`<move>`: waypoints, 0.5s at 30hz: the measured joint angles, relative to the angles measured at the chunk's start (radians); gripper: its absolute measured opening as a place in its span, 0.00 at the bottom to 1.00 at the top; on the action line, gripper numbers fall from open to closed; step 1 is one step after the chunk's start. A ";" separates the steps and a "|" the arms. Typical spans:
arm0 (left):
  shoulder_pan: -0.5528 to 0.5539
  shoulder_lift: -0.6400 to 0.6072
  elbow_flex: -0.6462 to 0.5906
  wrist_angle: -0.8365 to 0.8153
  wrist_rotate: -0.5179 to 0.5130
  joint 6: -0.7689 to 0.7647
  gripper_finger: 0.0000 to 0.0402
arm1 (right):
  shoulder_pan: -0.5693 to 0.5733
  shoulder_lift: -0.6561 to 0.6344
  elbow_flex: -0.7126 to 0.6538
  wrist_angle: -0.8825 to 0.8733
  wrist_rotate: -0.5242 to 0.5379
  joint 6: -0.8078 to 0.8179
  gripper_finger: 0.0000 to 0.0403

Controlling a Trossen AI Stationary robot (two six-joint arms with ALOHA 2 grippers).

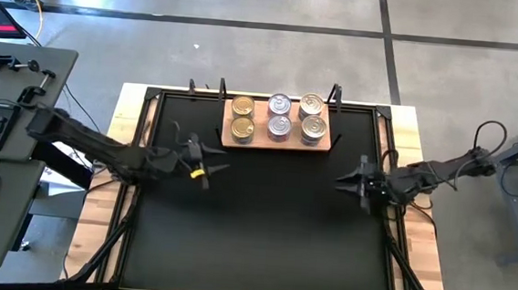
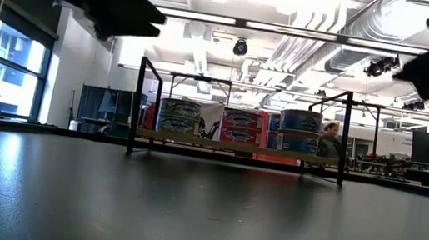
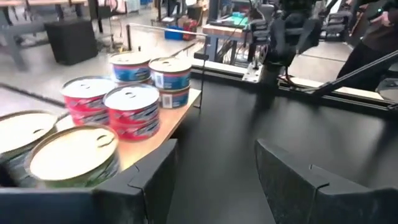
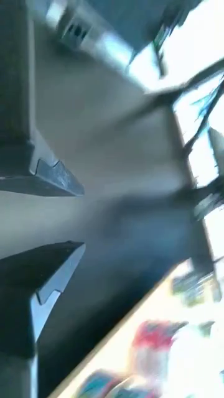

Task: Stack canned seafood by type on shelf
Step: Return to Home Position

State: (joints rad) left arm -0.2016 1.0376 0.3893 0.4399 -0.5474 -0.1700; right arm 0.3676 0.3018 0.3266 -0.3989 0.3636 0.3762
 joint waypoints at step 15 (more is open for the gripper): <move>-0.021 -0.391 0.000 -0.382 0.010 -0.083 0.50 | -0.004 -0.300 -0.294 0.480 -0.272 -0.337 0.17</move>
State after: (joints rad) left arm -0.2223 0.6469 0.3889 0.0575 -0.5371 -0.2528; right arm 0.3634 0.0021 0.0327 0.0815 0.0914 0.0396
